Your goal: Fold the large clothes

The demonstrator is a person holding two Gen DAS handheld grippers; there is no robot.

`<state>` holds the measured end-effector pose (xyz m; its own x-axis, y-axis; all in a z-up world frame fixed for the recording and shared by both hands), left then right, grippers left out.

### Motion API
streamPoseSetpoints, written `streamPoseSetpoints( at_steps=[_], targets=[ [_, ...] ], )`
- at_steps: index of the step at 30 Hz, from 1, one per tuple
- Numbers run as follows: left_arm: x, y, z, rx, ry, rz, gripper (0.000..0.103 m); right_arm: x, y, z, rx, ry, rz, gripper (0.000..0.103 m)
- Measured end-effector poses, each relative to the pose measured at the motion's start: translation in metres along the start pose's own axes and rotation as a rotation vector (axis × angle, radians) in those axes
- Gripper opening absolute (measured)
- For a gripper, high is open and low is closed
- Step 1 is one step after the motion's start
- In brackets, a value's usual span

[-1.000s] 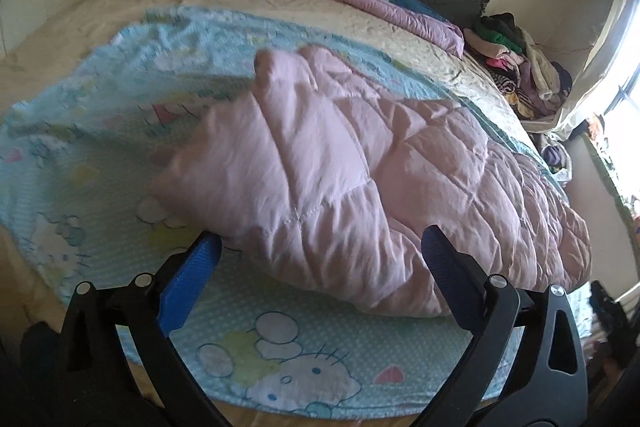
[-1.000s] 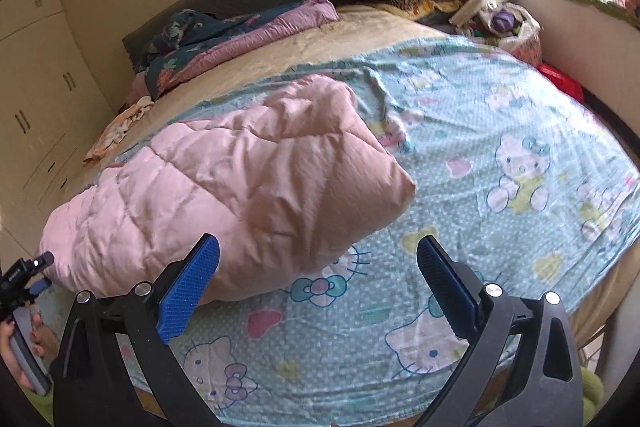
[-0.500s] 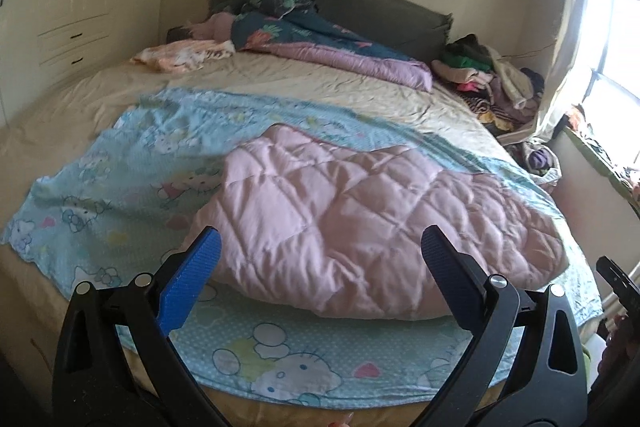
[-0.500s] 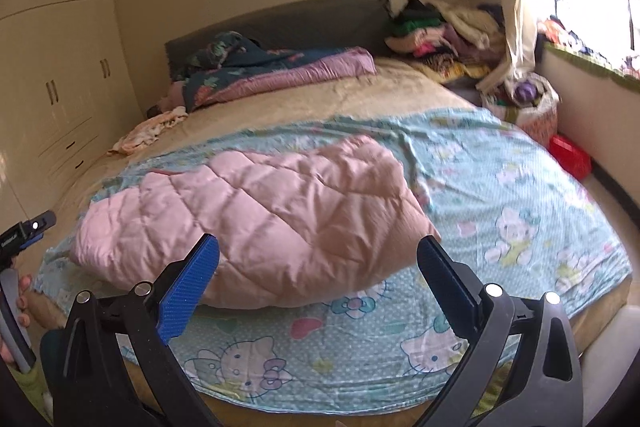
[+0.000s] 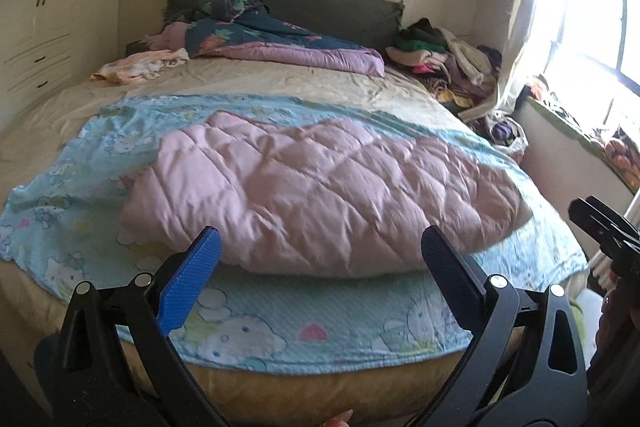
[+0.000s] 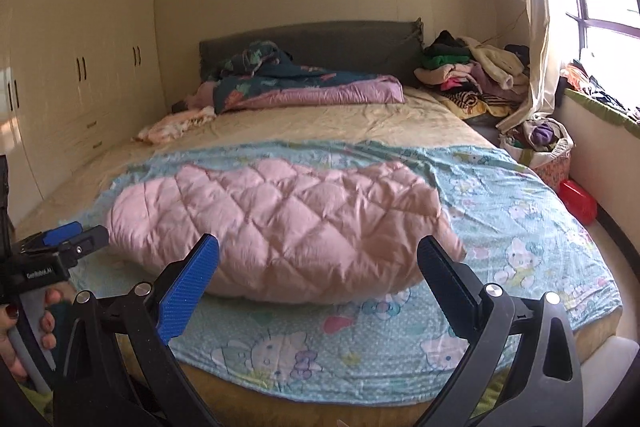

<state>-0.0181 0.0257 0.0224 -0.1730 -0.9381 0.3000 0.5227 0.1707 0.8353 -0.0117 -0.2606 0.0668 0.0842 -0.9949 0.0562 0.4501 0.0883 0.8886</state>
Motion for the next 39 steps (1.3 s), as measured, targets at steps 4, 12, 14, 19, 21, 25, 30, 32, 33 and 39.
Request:
streamPoseSetpoints(
  at_steps=[4,12,14,19,21,25,30,32,33,39],
  targets=[
    [0.006,-0.01,-0.005,-0.017,-0.015,-0.005,0.094,-0.011,-0.022,-0.009,-0.064,0.013,0.004,0.099],
    [0.007,-0.018,-0.015,-0.052,-0.008,-0.01,0.094,-0.029,-0.032,-0.014,-0.087,0.063,0.007,0.099],
    [0.007,-0.018,-0.015,-0.05,-0.005,-0.007,0.094,-0.031,-0.032,-0.014,-0.086,0.068,0.011,0.099],
    [0.006,-0.018,-0.014,-0.05,-0.003,-0.006,0.094,-0.032,-0.032,-0.014,-0.09,0.068,0.018,0.099],
    [0.006,-0.018,-0.014,-0.051,-0.006,-0.005,0.094,-0.032,-0.032,-0.014,-0.089,0.069,0.021,0.099],
    [0.006,-0.018,-0.014,-0.05,-0.005,-0.007,0.094,-0.033,-0.032,-0.013,-0.086,0.068,0.023,0.099],
    [0.007,-0.018,-0.014,-0.05,-0.005,-0.005,0.094,-0.033,-0.032,-0.013,-0.085,0.066,0.024,0.099],
    [0.007,-0.018,-0.014,-0.051,-0.001,-0.006,0.094,-0.033,-0.032,-0.013,-0.084,0.065,0.025,0.099],
    [0.007,-0.018,-0.014,-0.051,-0.003,-0.006,0.094,-0.033,-0.032,-0.013,-0.085,0.064,0.025,0.099],
    [0.006,-0.017,-0.014,-0.051,-0.001,-0.006,0.094,-0.033,-0.031,-0.013,-0.084,0.063,0.025,0.099]
  ],
)
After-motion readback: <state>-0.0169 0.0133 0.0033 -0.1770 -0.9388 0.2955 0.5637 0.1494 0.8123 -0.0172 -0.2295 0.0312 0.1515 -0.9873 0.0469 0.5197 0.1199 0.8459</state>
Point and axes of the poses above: each gripper's, at about its wrist camera, not at the fingertips, and z roughly against the way its jaws point, x to its right, y to its top, the point moved 2 cm from there along -z, roughly the way its jaws point, and after that the axes turned 15 degrees about -y, right-handed, at the moved point
